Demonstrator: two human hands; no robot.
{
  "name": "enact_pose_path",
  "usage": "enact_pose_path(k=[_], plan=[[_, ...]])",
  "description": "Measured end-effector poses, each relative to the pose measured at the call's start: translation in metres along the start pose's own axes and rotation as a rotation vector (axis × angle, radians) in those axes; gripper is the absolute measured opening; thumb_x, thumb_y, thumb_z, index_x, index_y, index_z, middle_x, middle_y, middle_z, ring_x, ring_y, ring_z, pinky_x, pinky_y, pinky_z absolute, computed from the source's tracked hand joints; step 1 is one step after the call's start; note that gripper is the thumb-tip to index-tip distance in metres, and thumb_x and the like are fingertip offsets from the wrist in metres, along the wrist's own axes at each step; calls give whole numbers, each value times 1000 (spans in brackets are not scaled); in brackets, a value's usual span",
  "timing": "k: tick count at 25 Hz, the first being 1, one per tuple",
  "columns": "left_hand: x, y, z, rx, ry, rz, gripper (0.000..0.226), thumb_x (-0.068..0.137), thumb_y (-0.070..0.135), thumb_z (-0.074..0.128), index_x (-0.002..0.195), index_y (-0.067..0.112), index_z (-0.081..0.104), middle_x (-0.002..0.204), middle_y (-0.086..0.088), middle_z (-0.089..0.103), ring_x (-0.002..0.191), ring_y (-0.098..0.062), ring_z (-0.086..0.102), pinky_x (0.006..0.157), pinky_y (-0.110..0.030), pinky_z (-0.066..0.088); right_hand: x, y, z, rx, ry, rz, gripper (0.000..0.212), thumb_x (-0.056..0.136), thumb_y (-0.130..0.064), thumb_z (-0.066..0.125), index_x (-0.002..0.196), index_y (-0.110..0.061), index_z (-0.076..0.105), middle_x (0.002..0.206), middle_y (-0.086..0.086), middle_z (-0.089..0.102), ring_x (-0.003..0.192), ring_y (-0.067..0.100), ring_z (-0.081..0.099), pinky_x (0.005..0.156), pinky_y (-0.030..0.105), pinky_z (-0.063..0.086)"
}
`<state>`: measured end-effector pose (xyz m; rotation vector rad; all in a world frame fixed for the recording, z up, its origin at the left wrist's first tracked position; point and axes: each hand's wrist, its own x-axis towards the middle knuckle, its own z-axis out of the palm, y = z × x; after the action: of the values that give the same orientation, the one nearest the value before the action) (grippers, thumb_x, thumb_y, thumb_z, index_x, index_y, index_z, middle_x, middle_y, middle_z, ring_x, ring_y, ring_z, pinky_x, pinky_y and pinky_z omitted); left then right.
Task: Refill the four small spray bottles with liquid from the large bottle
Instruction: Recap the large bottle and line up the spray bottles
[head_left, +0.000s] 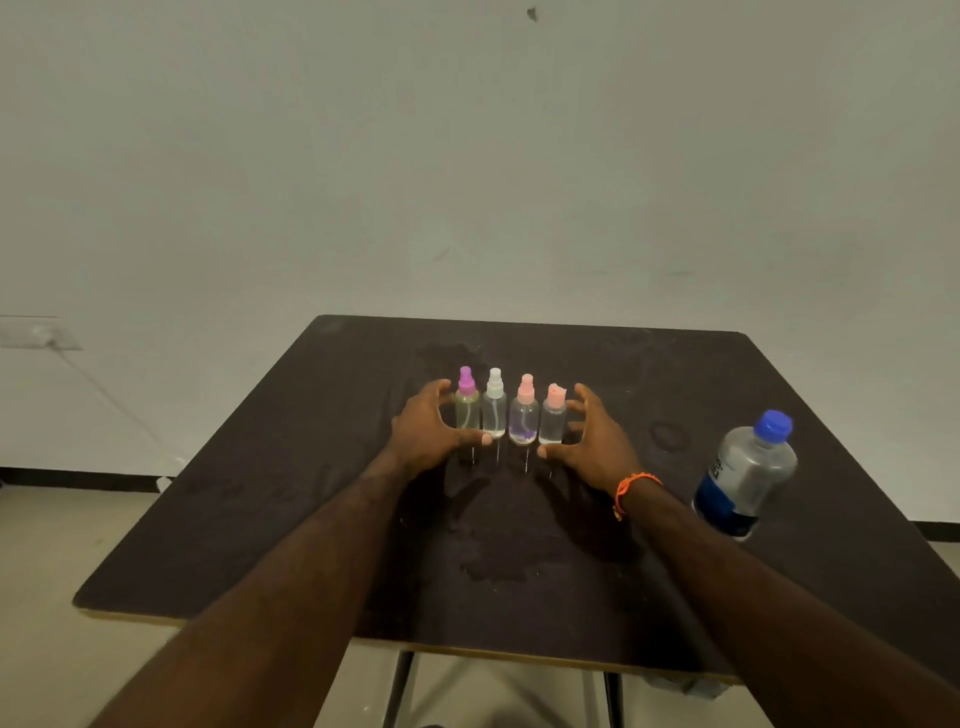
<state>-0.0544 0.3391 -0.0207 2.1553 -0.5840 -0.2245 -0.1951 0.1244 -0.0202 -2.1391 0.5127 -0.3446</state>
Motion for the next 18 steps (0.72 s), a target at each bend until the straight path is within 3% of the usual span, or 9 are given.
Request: enact_pose_path(k=[3,5,9,12,18], plan=[[16,4,0,-137,-63,75,73,68,29,98,132,16,64,120,10,72,104,-3,70,92,-20,56,19,3,5,37,-43,-71,93,65,-25,93,143,-23,43,137,-4,56,120,17,58,100,31,48],[26,5,1,-221,-126,98,51,73,16,95,118,12,71,106,4,78,92,-6,75,84,-24,61,29,3,12,51,-41,-103,73,63,-28,93,128,-25,58,122,-9,64,109,12,63,96,33,52],[40,-1,2,-276,-254,96,34,81,9,87,113,14,75,103,1,81,96,-12,77,89,-27,59,43,-1,28,131,-55,-89,50,70,-19,88,115,-28,67,110,-9,70,101,10,66,95,39,54],[48,-9,-3,-248,-254,102,25,83,11,86,107,16,78,98,6,82,92,-9,78,81,-17,56,54,-5,36,133,-108,-90,46,72,-20,86,114,-27,68,110,-8,71,102,11,66,95,40,54],[83,-34,-28,-209,-167,73,23,83,18,87,105,13,79,99,1,82,95,-15,78,98,-40,58,105,-29,64,88,-162,-126,44,74,-21,85,115,-21,69,111,-3,70,103,17,65,96,41,51]])
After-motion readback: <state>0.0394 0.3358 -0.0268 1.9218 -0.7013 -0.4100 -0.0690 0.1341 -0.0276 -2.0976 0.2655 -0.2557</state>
